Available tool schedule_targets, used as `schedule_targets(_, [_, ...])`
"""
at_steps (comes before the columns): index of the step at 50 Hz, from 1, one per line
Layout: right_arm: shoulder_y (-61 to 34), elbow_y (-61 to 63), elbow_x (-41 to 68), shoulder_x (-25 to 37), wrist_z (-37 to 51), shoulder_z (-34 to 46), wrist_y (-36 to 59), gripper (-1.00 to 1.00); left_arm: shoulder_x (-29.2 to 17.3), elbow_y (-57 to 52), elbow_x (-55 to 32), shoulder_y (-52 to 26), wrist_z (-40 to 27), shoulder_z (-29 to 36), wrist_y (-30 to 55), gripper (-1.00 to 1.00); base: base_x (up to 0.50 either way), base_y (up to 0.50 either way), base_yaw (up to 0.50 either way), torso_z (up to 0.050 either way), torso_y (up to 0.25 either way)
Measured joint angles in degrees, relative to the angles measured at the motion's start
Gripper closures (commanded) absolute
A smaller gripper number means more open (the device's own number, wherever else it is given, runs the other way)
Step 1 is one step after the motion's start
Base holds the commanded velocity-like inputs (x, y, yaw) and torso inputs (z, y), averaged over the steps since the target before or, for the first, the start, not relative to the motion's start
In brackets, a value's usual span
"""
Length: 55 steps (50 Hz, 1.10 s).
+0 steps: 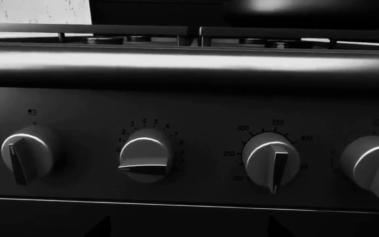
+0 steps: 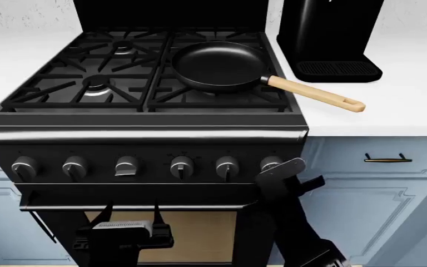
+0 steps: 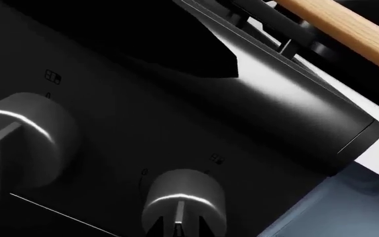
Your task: Turn off the front right burner of the stove.
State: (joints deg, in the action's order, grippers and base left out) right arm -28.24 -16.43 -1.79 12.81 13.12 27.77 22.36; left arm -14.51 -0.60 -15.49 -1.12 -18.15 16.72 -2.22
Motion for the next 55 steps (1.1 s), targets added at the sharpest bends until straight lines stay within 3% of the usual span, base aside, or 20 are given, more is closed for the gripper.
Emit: schedule_targets(55, [1.5, -1.3, 14.8, -2.7, 0.9, -8.6, -5.4, 1.0, -0.8, -0.1, -0.8, -0.2, -1.0, 1.1, -0.3, -1.0, 0.0, 0.0, 0.0, 0.0, 0.0])
